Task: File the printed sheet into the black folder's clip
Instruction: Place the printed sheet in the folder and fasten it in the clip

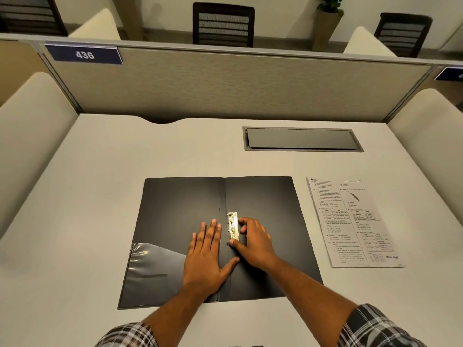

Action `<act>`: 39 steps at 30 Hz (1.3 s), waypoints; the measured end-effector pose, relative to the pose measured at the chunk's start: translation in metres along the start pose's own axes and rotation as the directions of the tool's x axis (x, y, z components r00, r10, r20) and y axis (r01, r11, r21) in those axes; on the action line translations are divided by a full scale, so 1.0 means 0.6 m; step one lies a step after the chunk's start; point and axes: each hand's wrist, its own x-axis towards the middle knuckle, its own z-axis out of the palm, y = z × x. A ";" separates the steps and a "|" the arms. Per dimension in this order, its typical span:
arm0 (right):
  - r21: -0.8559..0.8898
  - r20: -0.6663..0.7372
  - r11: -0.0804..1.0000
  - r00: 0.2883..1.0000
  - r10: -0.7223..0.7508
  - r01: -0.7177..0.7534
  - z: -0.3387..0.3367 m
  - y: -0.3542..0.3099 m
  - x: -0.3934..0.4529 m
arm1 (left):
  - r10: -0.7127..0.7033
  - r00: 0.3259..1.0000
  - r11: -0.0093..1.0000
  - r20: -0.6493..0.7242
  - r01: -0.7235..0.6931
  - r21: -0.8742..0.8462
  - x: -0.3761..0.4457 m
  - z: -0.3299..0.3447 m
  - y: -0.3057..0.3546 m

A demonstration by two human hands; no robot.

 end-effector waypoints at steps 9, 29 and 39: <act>-0.001 0.002 0.999 0.999 0.033 -0.033 -0.003 -0.008 0.001 | -0.003 1.000 1.000 0.002 0.003 0.014 0.002 0.004 -0.001; 0.161 0.116 0.984 0.991 0.063 -0.082 -0.035 -0.029 0.012 | -0.005 1.000 1.000 0.019 0.005 0.018 0.003 0.004 -0.001; 0.316 0.138 0.940 0.986 0.090 -0.130 -0.057 -0.063 0.061 | -0.018 1.000 1.000 0.022 0.018 -0.004 0.003 0.002 0.001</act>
